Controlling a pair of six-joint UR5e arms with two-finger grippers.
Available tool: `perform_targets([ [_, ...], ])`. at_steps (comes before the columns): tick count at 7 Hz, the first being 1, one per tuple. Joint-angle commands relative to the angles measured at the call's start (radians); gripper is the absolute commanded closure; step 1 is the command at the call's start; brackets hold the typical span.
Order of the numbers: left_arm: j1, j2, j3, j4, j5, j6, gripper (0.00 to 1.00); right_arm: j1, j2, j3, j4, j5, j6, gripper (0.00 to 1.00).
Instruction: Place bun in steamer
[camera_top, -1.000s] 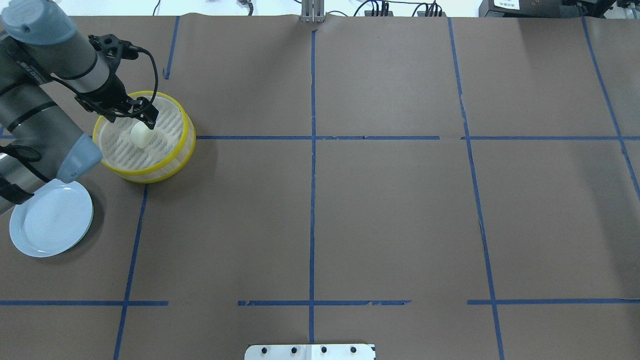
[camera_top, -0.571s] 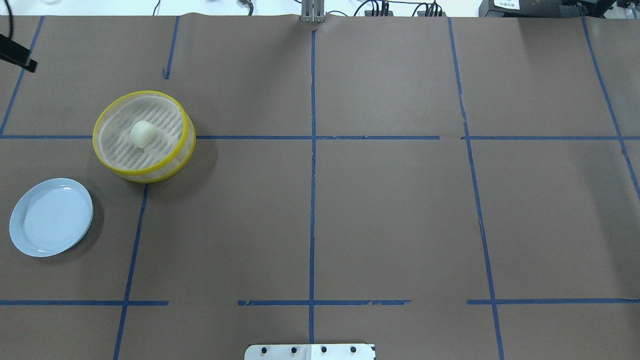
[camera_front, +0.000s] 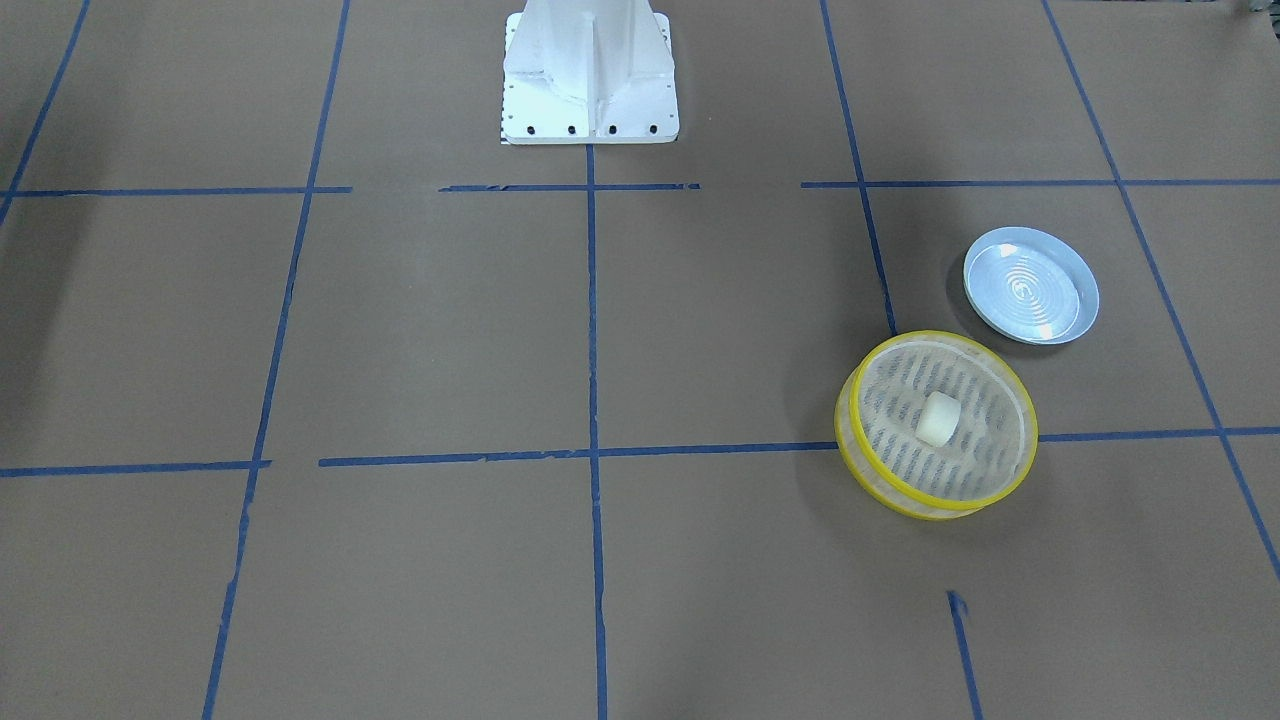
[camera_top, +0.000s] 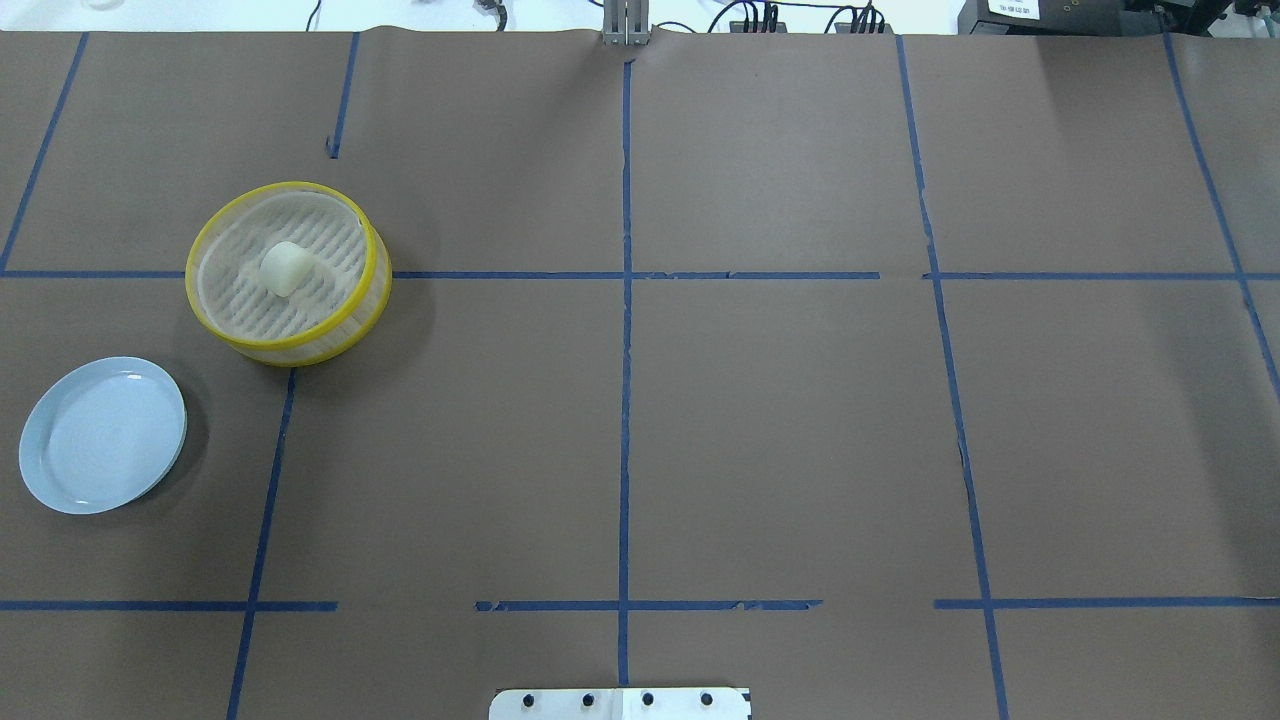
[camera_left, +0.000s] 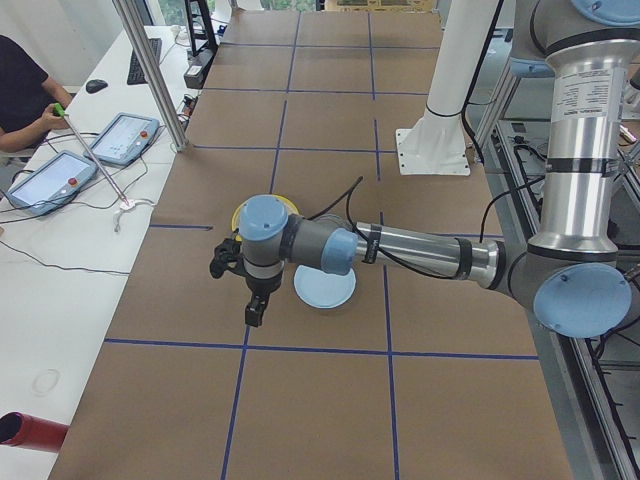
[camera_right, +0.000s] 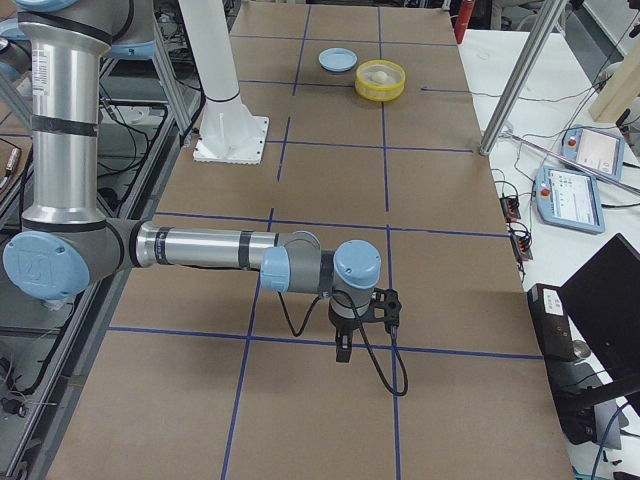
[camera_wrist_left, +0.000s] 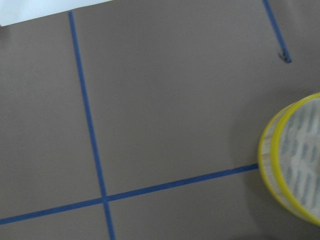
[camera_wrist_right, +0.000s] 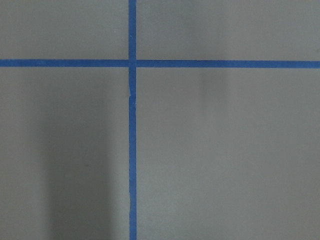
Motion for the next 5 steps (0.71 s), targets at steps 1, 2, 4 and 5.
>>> perform_targets([
  [1,-0.004,0.038,0.049,0.01,0.0,0.012,0.0,-0.001,0.0,0.0,0.0,0.0,0.0,0.0],
  [2,-0.004,0.039,0.08,0.01,-0.004,0.012,0.0,-0.001,0.0,0.0,0.0,0.0,0.0,0.0],
  [4,-0.005,0.039,0.07,0.054,-0.02,0.018,0.0,0.0,0.0,0.0,0.0,0.0,0.0,0.0],
  [5,-0.007,0.038,0.065,0.056,-0.02,0.018,0.0,-0.001,0.0,0.0,0.0,0.0,0.0,0.0],
])
